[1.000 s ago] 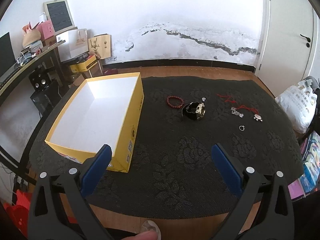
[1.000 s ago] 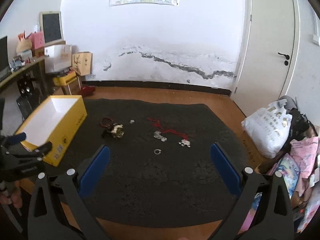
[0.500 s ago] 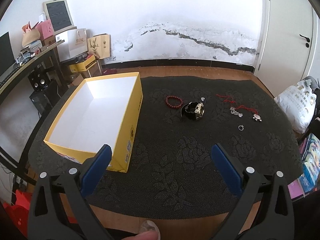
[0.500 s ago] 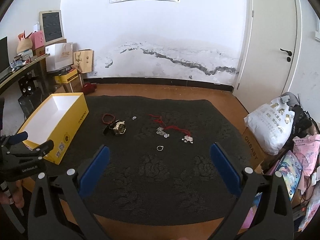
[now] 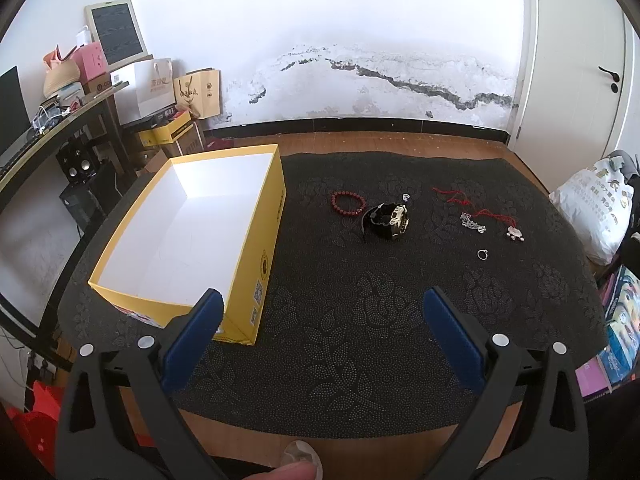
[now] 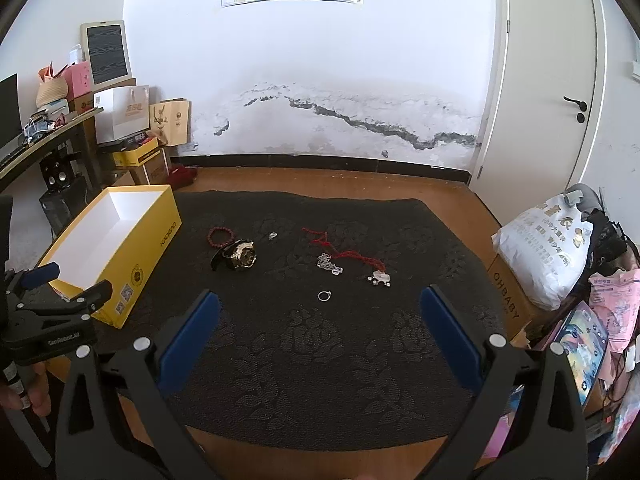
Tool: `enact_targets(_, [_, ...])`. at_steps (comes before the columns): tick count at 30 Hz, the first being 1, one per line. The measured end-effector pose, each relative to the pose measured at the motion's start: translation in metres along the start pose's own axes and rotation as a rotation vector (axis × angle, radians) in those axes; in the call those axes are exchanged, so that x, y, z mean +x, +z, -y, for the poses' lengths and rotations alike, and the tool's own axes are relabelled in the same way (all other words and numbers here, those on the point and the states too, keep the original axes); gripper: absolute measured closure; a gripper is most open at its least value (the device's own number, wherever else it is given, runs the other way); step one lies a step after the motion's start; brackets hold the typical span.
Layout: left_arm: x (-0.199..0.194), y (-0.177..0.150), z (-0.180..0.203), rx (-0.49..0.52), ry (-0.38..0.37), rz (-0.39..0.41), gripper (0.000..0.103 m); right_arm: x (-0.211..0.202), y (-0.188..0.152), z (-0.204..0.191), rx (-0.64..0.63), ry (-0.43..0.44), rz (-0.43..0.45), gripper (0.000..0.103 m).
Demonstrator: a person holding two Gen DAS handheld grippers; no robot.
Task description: Organize jewelry
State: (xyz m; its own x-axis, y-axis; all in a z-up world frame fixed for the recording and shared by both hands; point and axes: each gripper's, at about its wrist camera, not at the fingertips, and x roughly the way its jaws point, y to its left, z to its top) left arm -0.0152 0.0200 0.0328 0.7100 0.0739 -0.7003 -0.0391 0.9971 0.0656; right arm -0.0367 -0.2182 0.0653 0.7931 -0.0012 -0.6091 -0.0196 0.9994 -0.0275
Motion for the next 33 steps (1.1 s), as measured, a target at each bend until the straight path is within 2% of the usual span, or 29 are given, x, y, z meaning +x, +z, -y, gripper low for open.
enact_targets(33, [0.005,-0.002,0.006,0.013,-0.007,-0.023,0.006,0.010,-0.008,0.000,0.007,0.037,-0.032,0.006])
